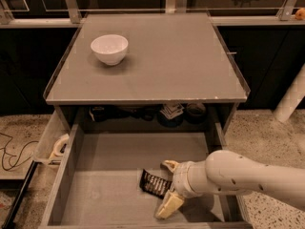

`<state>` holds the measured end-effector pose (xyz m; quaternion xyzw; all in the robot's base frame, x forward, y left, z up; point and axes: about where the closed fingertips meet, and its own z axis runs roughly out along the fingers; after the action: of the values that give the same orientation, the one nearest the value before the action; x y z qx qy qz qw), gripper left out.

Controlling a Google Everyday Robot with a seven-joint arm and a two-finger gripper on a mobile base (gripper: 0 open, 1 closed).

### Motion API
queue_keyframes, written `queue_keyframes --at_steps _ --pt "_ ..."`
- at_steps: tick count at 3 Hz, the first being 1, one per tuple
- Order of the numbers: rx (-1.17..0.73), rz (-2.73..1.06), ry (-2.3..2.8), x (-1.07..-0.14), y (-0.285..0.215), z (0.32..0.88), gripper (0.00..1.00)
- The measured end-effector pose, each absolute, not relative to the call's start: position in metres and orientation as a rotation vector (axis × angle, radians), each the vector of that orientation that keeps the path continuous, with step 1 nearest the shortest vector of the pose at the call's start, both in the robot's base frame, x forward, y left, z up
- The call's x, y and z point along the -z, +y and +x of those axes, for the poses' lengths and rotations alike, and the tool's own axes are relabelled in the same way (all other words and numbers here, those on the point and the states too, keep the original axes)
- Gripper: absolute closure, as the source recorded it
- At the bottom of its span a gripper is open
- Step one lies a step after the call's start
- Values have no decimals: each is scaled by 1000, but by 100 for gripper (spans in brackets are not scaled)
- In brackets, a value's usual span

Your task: Pick rxbar chocolate from top drawer and place on counter

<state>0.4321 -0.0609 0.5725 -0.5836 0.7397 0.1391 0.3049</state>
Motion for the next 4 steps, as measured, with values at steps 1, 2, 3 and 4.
queue_keyframes --at_steps 1,2,3,4 --pt "-368 -1545 1959 -573 -61 432 66" --pt "-368 -1545 1959 -573 -61 432 89" --pt "-368 -1546 1958 -579 -61 432 100" --pt "-368 -1546 1958 -589 -61 432 100"
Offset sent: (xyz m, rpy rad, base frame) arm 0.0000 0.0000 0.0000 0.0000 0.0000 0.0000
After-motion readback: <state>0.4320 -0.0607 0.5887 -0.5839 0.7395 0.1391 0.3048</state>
